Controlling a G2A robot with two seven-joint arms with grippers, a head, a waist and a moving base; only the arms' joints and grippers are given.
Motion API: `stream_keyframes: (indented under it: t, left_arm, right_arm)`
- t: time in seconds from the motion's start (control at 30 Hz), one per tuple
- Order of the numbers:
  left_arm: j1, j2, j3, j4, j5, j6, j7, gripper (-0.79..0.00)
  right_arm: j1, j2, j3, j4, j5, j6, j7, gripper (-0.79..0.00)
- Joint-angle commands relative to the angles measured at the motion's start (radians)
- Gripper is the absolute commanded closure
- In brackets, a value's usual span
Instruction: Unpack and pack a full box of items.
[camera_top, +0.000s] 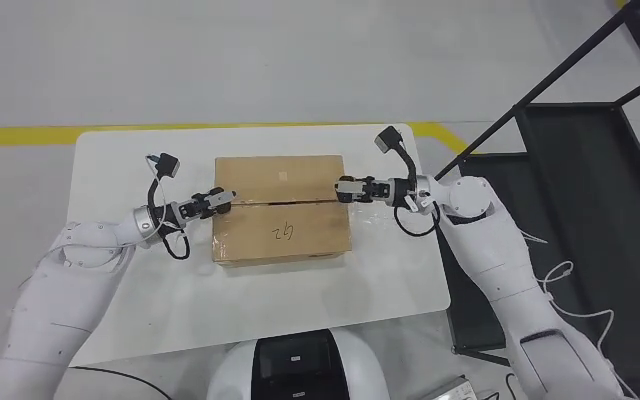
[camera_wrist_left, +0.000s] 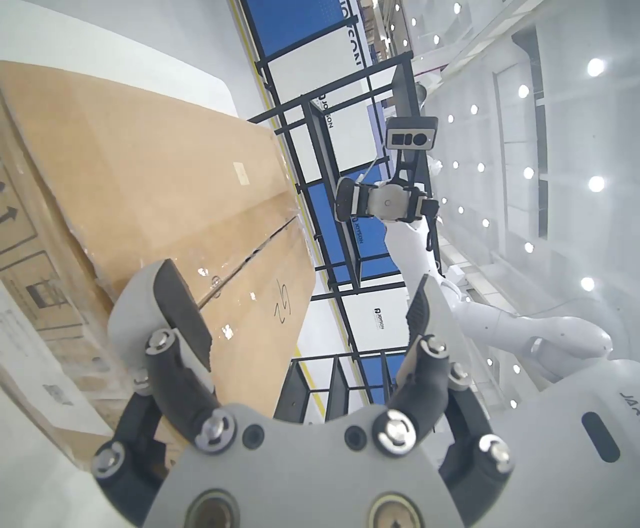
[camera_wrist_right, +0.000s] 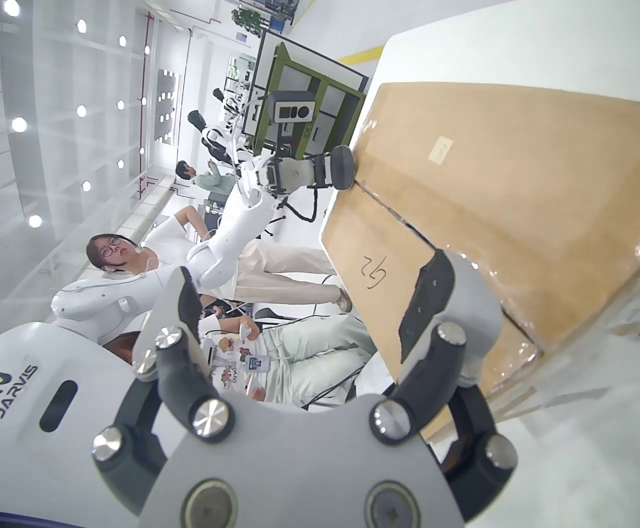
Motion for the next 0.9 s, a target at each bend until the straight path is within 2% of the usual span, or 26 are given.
stream_keyframes:
  t: [0.0, 0.23, 0.5, 0.7, 0.73, 0.8, 0.87]
  left_arm:
    - [-0.003, -0.001, 0.001, 0.002, -0.002, 0.009, -0.008, -0.785]
    - [-0.008, -0.003, -0.006, -0.003, -0.024, 0.055, -0.058, -0.785]
    - [-0.008, -0.003, -0.006, -0.003, -0.024, 0.055, -0.058, -0.785]
    - [-0.008, -0.003, -0.006, -0.003, -0.024, 0.055, -0.058, -0.785]
    - [-0.008, -0.003, -0.006, -0.003, -0.024, 0.055, -0.058, -0.785]
    - [-0.008, -0.003, -0.006, -0.003, -0.024, 0.055, -0.058, -0.785]
    - [-0.008, -0.003, -0.006, -0.003, -0.024, 0.055, -0.058, -0.785]
  right_arm:
    - [-0.039, 0.009, 0.031, -0.047, 0.002, 0.015, 0.005, -0.785]
    - [-0.183, 0.039, 0.151, -0.181, 0.0, 0.069, 0.003, -0.785]
    - [-0.334, 0.064, 0.265, -0.206, -0.253, 0.099, -0.162, -0.785]
    - [-0.373, 0.073, 0.29, -0.156, -0.487, 0.157, -0.308, -0.785]
    - [-0.372, 0.072, 0.283, -0.139, -0.473, 0.162, -0.321, -0.785]
    - [-0.356, 0.074, 0.276, -0.103, -0.577, 0.194, -0.361, -0.785]
    - [-0.339, 0.072, 0.26, -0.069, -0.604, 0.223, -0.389, -0.785]
